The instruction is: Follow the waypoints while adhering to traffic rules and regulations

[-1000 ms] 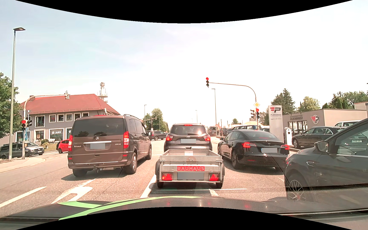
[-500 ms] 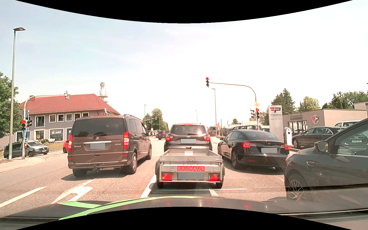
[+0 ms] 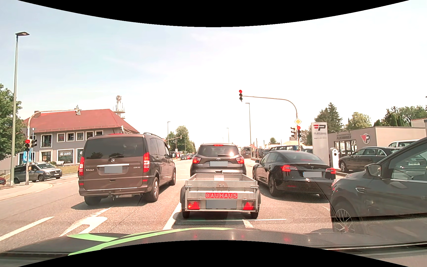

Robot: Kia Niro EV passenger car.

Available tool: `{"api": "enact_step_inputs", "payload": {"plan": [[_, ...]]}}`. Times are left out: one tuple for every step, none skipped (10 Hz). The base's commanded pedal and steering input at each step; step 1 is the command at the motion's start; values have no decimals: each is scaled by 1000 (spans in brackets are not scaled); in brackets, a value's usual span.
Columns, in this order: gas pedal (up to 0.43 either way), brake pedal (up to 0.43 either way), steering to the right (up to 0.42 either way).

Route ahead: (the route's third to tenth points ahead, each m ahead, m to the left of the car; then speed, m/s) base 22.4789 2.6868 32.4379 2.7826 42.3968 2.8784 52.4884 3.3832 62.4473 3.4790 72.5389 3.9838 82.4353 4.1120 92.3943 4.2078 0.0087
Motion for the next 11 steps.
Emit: {"api": "enact_step_inputs", "payload": {"plan": [[0,244,5],[0,244,4],[0,244,5],[0,244,5],[0,244,5],[0,244,4],[0,244,4],[0,244,4],[0,244,4],[0,244,5],[0,250,4]]}}
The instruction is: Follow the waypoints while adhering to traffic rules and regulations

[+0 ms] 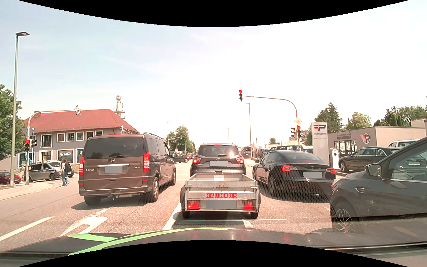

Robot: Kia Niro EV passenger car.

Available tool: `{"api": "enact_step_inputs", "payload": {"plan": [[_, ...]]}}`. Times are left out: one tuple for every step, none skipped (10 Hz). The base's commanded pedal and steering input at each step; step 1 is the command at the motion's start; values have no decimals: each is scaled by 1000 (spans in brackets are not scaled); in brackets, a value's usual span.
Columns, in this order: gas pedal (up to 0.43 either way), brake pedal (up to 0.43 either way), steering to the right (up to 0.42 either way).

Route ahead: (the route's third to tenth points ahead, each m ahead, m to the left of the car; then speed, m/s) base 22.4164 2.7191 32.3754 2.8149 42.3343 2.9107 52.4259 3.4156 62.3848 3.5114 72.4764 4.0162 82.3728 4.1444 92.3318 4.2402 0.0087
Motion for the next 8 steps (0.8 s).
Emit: {"api": "enact_step_inputs", "payload": {"plan": [[0,244,5],[0,244,4],[0,244,4],[0,250,4],[0,244,4],[0,244,4],[0,250,4],[0,244,4]]}}
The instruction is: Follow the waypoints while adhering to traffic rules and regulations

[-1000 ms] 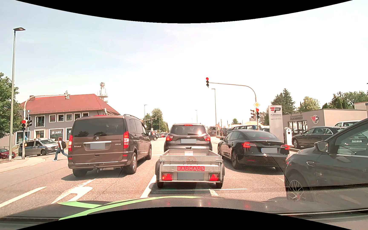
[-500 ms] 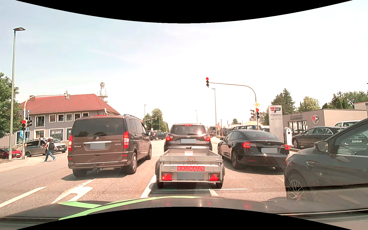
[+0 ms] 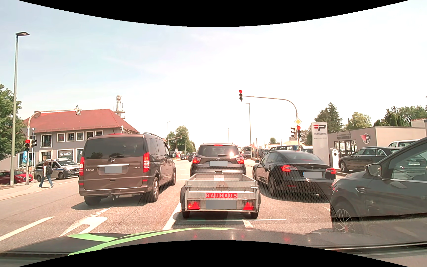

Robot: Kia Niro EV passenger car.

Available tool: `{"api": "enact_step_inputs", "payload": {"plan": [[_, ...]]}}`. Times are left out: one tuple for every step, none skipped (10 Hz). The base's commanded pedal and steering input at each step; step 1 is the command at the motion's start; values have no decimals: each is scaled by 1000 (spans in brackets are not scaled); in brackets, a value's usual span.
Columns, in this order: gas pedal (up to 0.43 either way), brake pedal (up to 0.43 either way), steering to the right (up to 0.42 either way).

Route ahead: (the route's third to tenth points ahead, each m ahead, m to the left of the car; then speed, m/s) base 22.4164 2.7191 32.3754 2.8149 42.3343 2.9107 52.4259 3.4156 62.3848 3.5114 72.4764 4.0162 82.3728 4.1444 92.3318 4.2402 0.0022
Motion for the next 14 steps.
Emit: {"api": "enact_step_inputs", "payload": {"plan": [[0,244,5],[0,250,4],[0,250,5],[0,250,4],[0,256,4],[0,256,4],[0,250,5],[0,250,5],[0,250,5],[0,250,5],[0,250,4],[0,250,5],[0,250,4],[0,250,4]]}}
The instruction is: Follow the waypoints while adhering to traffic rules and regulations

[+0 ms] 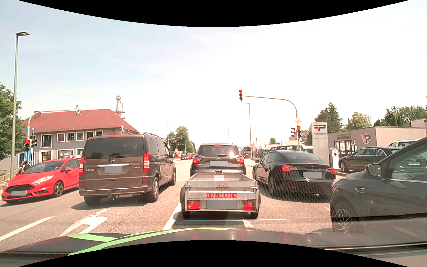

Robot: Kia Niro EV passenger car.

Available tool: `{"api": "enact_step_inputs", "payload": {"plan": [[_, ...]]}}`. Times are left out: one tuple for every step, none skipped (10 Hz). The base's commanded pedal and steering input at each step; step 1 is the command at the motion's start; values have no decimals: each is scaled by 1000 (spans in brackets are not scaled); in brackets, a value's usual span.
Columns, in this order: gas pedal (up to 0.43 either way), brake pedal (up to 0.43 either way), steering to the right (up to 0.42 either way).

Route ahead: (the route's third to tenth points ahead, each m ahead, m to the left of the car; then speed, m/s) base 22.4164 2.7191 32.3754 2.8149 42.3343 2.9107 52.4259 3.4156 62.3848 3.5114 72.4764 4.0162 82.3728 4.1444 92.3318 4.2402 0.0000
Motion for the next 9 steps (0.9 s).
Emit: {"api": "enact_step_inputs", "payload": {"plan": [[0,250,4],[0,250,5],[0,250,4],[0,250,5],[0,250,4],[0,250,5],[0,250,5],[0,250,5],[0,250,5]]}}
